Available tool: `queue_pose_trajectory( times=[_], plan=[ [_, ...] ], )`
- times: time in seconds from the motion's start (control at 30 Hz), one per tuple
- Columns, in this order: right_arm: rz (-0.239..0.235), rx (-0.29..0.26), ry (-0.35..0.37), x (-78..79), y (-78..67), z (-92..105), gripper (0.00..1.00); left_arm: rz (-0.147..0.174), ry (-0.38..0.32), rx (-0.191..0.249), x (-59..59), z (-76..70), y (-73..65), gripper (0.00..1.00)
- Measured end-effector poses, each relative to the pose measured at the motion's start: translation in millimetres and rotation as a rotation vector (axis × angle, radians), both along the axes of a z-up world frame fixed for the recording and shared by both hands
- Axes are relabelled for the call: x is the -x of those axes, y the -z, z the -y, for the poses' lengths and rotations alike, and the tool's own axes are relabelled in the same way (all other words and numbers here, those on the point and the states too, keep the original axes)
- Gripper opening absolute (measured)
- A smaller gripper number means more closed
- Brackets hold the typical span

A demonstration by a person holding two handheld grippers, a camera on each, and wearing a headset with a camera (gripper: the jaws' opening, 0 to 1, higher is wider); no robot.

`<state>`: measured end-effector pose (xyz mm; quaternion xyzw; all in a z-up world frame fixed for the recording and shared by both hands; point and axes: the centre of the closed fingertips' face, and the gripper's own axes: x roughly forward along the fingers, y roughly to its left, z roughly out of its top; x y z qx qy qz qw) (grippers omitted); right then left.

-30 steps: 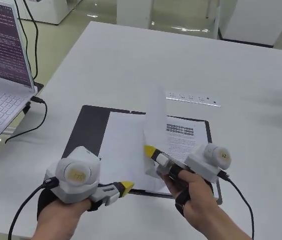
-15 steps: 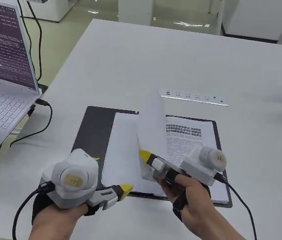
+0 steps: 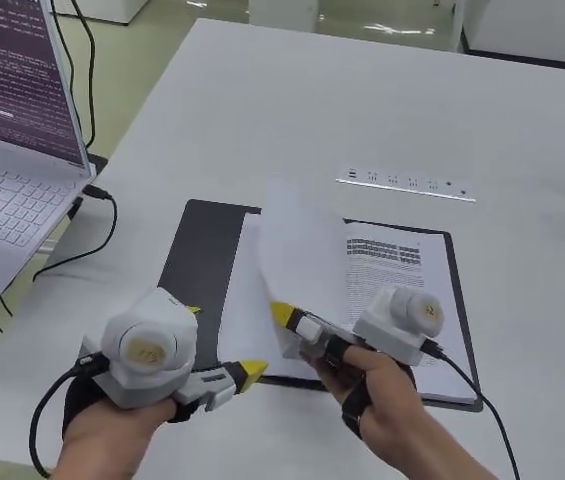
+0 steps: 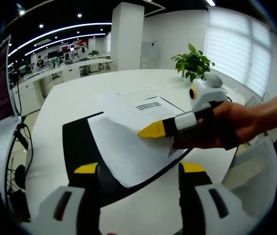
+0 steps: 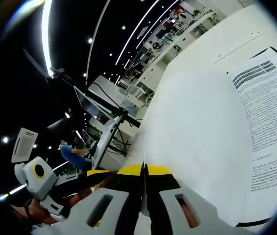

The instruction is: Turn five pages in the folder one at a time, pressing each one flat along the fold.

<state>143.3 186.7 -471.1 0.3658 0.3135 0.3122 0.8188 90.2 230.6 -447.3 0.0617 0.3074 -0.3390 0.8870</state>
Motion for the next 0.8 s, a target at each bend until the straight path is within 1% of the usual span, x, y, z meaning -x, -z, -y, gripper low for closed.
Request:
queue_pose_trajectory(
  times=[0.23,0.4,0.5,0.57,0.63,0.7,0.73,0.8],
  plan=[
    [-0.036,-0.011,-0.009,-4.7,11.8,-8.6,0.0,-0.009,-0.026,0.007,-0.4,-7.0,1.8,0.64],
    [-0.053,-0.021,-0.024,-6.3,18.0,-19.3,0.0,-0.017,-0.04,0.011,-1.8,-12.3,3.6,0.63],
    [-0.076,-0.03,-0.037,-5.3,23.9,-26.5,0.0,-0.023,-0.05,0.015,-3.0,-16.0,5.2,0.63],
    [-0.09,-0.035,-0.035,-5.1,26.9,-29.4,0.0,-0.021,-0.054,0.023,-3.7,-16.5,3.2,0.63],
    [-0.095,-0.035,-0.033,-5.7,29.3,-31.0,0.0,-0.02,-0.052,0.019,-4.4,-17.2,3.6,0.63],
    [-0.111,-0.047,-0.024,-8.3,33.2,-33.2,0.0,-0.02,-0.056,0.02,-5.7,-19.7,3.3,0.63],
    [-0.119,-0.052,-0.021,-7.5,31.9,-35.9,0.0,-0.02,-0.06,0.022,-6.1,-21.1,2.7,0.63],
    [-0.139,-0.053,-0.016,-8.8,37.6,-38.7,0.0,-0.022,-0.063,0.025,-6.2,-22.8,3.2,0.63]
  ],
)
